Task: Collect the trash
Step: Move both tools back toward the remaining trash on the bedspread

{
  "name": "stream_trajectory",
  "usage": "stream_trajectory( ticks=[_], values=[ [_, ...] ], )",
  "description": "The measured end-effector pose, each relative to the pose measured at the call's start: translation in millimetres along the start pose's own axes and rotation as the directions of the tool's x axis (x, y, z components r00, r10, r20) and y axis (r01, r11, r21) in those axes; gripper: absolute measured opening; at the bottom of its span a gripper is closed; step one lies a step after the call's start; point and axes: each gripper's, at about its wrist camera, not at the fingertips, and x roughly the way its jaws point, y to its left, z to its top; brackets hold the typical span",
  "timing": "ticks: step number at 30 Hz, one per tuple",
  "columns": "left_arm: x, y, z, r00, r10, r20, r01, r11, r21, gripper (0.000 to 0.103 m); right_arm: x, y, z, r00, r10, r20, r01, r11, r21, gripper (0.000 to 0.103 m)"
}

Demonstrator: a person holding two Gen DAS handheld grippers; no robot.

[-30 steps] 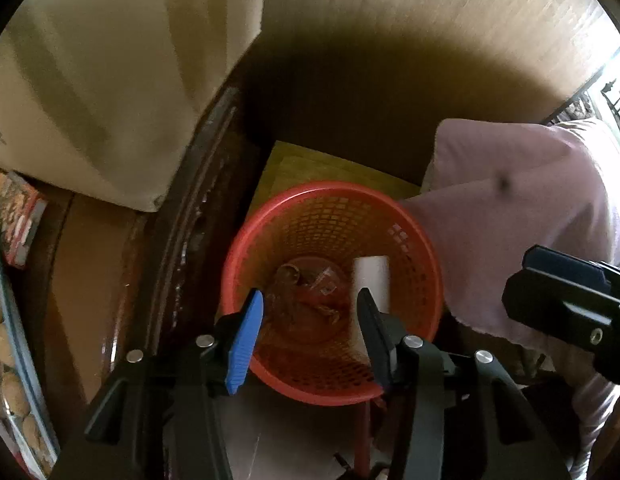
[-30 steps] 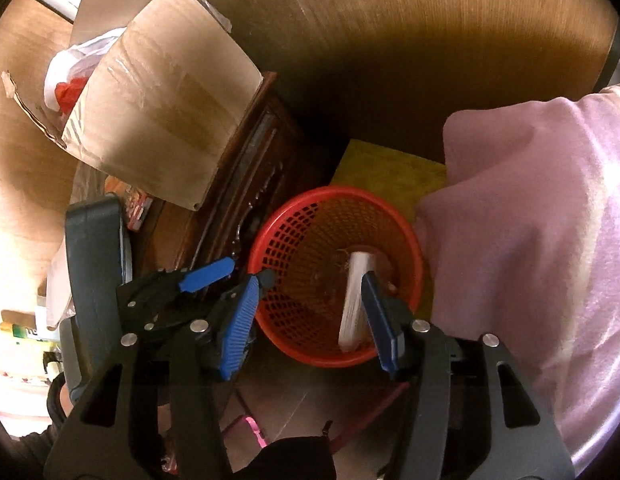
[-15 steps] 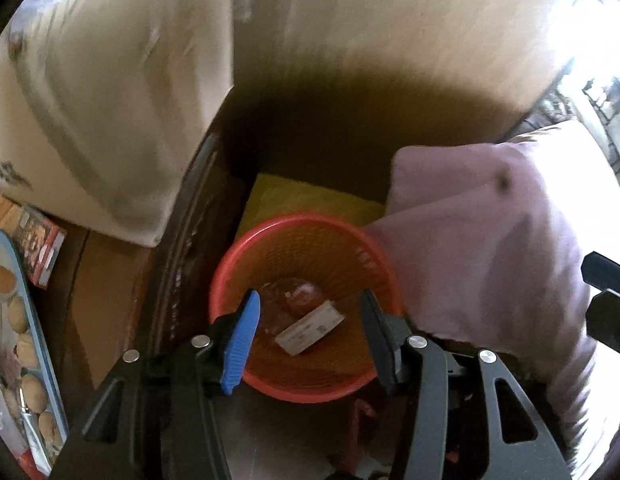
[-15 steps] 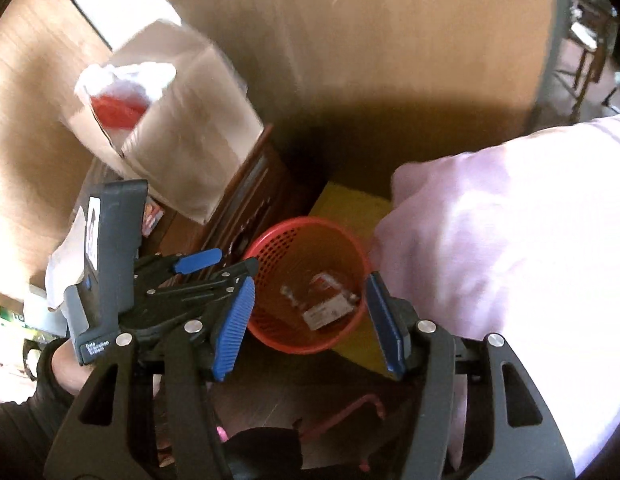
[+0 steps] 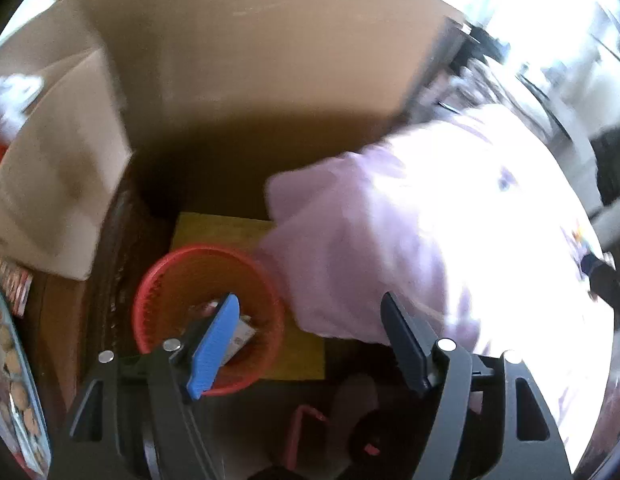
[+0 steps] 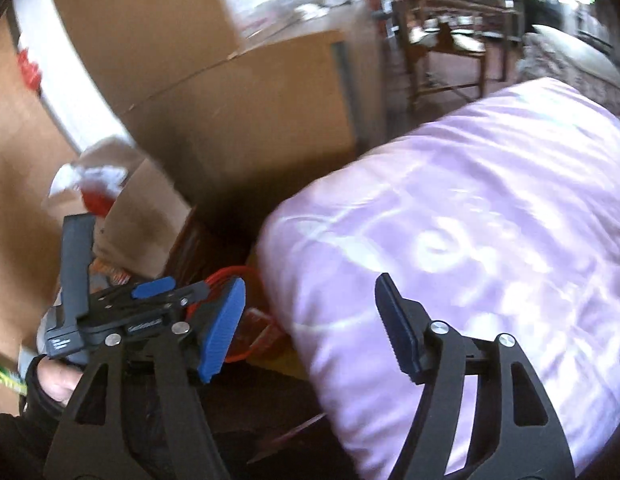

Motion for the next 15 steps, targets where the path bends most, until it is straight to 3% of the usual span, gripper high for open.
stream_trajectory(
  ticks=[3, 6, 8, 11, 15],
  values=[
    [3.7, -32.0, 0.2, 0.999, -0.025, -0.033, 0.026, 0.999, 0.04, 0.073, -19.4, -31.7, -11.2, 0.998, -0.053, 0.04, 0.051, 0.997, 0.055, 0.07],
    [10.4, -65.9, 0.1, 1.0, -0.004, -0.028, 0.006, 0.995, 0.096, 0.085, -36.2, -65.2, -25.8, 0.994, -0.088, 0.059, 0.081, 0.989, 0.123, 0.07],
    [15.2, -85.9, -0.1, 0.999, 0.002, -0.037, 0.003, 0.991, 0.133, 0.088, -47.4, -87.9, -35.5, 0.99, -0.125, 0.07, 0.113, 0.98, 0.164, 0.07],
    [19.1, -119.4, -1.4, 0.998, -0.03, -0.056, 0.039, 0.983, 0.178, 0.091, -65.5, -126.4, -49.7, 0.978, -0.193, 0.081, 0.17, 0.958, 0.233, 0.07],
    [21.2, -166.6, -5.9, 0.998, -0.041, -0.042, 0.051, 0.959, 0.279, 0.097, -89.2, -177.1, -69.5, 0.966, -0.236, 0.102, 0.187, 0.917, 0.353, 0.072]
  ],
)
